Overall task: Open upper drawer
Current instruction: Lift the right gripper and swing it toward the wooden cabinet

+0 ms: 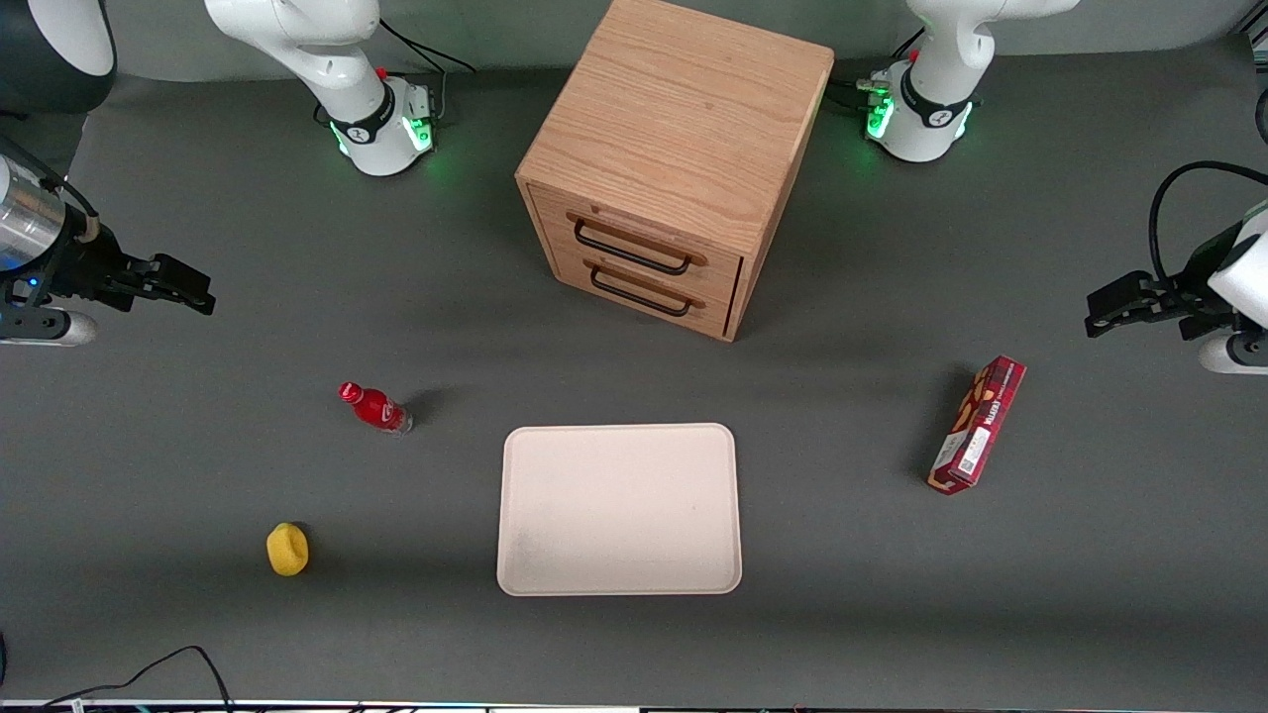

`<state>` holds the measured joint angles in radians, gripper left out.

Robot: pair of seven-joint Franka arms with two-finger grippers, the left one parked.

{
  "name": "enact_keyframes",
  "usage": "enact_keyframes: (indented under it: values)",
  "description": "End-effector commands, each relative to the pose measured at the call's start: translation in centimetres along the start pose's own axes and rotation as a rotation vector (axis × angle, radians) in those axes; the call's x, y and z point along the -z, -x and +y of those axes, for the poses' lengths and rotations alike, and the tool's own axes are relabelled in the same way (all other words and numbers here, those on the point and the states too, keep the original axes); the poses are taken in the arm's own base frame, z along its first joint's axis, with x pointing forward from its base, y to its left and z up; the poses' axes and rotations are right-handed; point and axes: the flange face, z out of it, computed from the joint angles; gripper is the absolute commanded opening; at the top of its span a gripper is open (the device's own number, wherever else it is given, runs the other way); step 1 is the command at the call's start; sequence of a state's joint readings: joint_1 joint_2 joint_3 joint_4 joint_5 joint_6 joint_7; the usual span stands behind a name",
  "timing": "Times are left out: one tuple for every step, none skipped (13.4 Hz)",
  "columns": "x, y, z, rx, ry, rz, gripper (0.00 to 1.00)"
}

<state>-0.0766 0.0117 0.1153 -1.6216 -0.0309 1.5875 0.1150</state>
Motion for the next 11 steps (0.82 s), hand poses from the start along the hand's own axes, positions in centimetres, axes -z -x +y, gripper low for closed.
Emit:
enact_keyframes:
  values:
    - [0.1, 0.0, 0.0, 0.019, -0.015, 0.006, 1.0]
    - [0.2, 0.0, -0.1, 0.022, -0.015, 0.007, 1.0]
    - [0.3, 0.0, -0.1, 0.021, -0.016, 0.009, 1.0]
    - [0.3, 0.0, -0.3, 0.025, -0.018, 0.01, 1.0]
    - [0.3, 0.0, -0.5, 0.027, -0.023, 0.011, 1.0]
    - [0.4, 0.1, -1.3, 0.037, -0.047, 0.01, 1.0]
    - [0.2, 0.1, -2.3, 0.05, -0.087, 0.004, 1.0]
    - [0.1, -0.2, -3.1, 0.1, -0.134, 0.017, 1.0]
    - [0.0, -0.3, -4.2, 0.17, -0.156, 0.027, 1.0]
    - [-0.4, -0.4, -5.5, 0.203, -0.16, 0.025, 1.0]
    - [-1.0, -0.7, -6.6, 0.227, -0.164, 0.015, 1.0]
